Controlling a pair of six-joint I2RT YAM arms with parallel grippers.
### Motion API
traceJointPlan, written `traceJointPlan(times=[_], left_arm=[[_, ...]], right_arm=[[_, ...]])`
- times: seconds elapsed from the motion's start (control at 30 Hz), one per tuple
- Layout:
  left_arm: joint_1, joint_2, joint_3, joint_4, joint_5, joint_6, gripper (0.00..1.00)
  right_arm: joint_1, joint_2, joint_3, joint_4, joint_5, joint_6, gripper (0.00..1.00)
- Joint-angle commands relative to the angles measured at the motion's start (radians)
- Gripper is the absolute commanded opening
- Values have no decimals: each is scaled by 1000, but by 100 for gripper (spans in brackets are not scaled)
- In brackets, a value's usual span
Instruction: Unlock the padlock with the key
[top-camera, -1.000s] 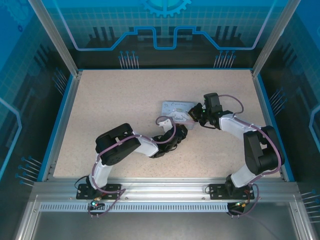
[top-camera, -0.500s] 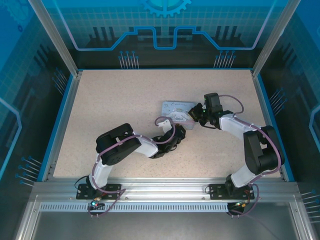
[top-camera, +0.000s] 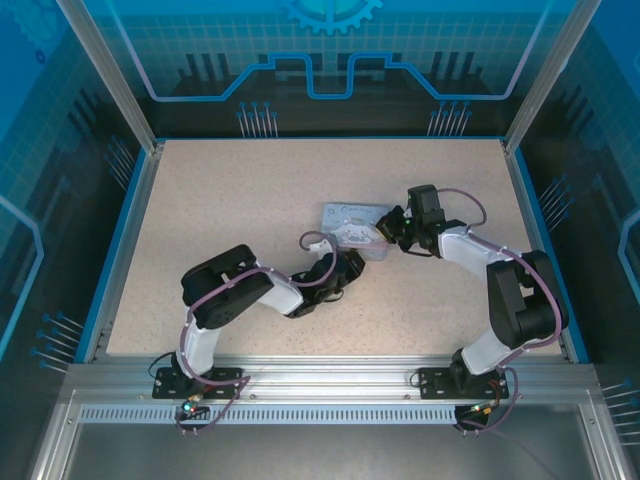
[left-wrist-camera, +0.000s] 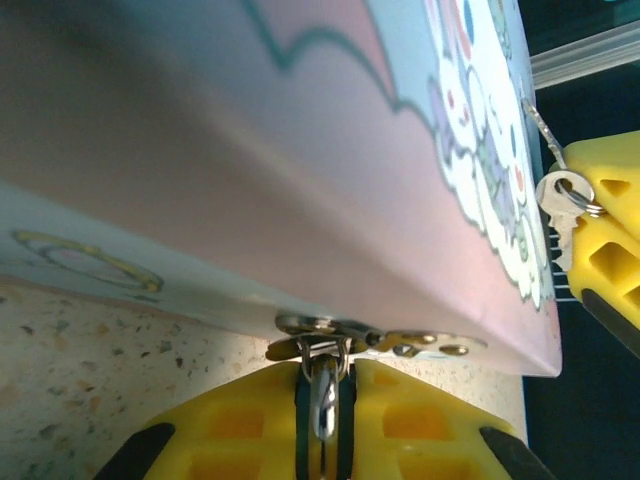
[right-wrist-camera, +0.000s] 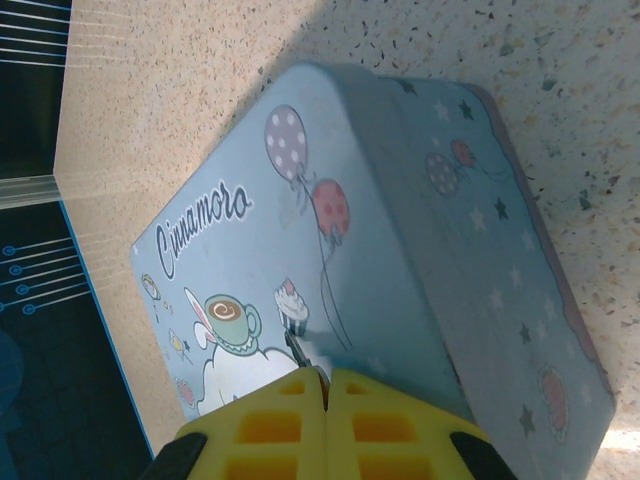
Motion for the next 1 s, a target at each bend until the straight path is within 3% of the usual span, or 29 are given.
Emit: traceJointPlan(times=[0.0, 0.27, 0.5, 0.7, 0.97], left_arm=[[18, -52, -48, 36, 147, 8, 0], [65, -65, -85, 83, 330, 4, 0], [93, -83, -119, 102, 386, -16, 0], [97, -142, -98, -100, 373, 17, 0], [133, -306, -65, -480, 316, 114, 0]], right_arm=[[-14, 19, 26, -73, -2, -33, 0], [-13, -13, 77, -72, -55, -88, 0], [-18, -105, 85, -76, -121, -114, 0], [3, -210, 31, -90, -154, -100, 0], [109, -325, -80, -91, -82, -46, 0]])
